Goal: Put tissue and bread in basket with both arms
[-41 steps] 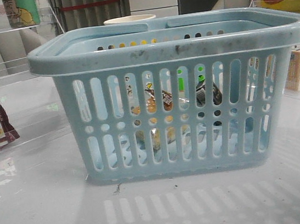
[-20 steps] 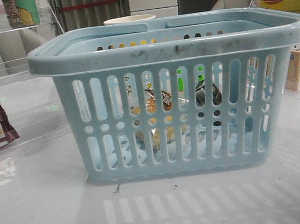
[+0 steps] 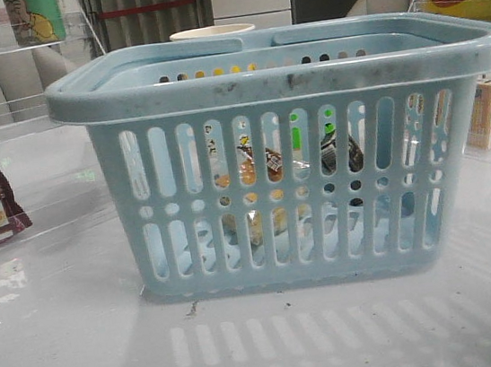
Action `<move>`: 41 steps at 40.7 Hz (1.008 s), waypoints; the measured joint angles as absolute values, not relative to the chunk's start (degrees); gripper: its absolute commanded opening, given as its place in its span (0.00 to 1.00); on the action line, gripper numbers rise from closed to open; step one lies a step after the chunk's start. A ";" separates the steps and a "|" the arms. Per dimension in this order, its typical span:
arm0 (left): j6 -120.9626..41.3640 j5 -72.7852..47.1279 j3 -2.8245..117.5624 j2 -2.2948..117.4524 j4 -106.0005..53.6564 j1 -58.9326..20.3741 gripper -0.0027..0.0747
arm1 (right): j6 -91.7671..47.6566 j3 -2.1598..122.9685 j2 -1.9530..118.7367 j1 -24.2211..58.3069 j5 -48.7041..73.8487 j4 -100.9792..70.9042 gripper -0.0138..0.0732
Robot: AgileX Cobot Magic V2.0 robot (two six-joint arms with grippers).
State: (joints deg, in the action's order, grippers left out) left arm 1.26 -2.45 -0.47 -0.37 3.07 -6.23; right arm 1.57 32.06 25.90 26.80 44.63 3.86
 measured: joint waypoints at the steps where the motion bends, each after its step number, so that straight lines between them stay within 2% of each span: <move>1: 1.26 -2.45 -0.47 -0.37 3.07 -6.23 0.15 | 1.60 32.06 25.90 26.80 44.63 3.86 0.22; 22: 1.26 -2.31 -0.47 -0.37 3.17 -6.23 0.15 | 1.60 31.38 24.51 26.29 44.39 3.86 0.22; 27: 1.26 -2.31 -0.47 -0.37 3.17 -6.23 0.15 | 1.60 28.35 20.09 21.06 40.77 3.97 0.22; 35: 1.26 -2.31 -0.47 -0.37 3.17 -6.23 0.15 | 1.60 17.87 9.05 8.20 29.85 3.97 0.22; 41: 1.26 -2.31 -0.47 -0.37 3.17 -6.23 0.15 | 1.60 9.44 2.97 1.84 21.54 3.97 0.22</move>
State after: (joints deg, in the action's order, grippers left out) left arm 1.26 -2.31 -0.47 -0.37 3.17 -6.23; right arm 1.60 9.44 2.97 1.84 21.54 3.97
